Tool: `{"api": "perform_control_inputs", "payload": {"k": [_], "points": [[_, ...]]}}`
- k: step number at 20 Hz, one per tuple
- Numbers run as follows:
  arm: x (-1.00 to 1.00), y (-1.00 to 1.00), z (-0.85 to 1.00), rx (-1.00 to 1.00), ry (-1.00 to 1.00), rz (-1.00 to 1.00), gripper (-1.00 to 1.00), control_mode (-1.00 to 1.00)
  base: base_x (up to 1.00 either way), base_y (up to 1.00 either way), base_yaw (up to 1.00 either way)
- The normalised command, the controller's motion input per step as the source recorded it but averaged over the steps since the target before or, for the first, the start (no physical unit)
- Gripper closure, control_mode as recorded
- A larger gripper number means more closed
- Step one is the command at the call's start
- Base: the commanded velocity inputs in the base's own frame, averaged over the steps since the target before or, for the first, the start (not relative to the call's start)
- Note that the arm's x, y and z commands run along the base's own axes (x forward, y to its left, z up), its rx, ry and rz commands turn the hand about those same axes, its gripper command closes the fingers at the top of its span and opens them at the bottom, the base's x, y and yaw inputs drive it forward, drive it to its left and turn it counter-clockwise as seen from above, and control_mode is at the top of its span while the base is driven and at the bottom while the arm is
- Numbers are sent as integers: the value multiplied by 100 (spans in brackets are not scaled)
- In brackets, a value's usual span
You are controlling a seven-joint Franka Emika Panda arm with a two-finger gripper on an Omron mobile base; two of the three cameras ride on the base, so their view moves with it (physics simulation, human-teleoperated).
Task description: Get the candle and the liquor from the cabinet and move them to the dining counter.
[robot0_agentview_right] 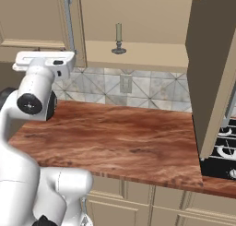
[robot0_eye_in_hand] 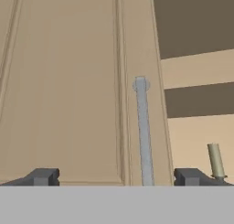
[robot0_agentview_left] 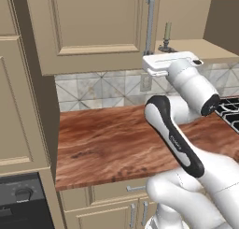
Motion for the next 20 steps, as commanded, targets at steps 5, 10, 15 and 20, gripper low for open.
{"api": "perform_control_inputs", "payload": {"k": [5,10,15,20], "points": [[25,-18,-1,0,2,-15,-100,-100,0,0,0],[42,-11,4,0,6,-17,-100,-100,0,0,0],[30,-4,5,0,3,-10,-100,-100,0,0,0],[13,4,1,0,0,-1,-100,-100,0,0,0]]}}
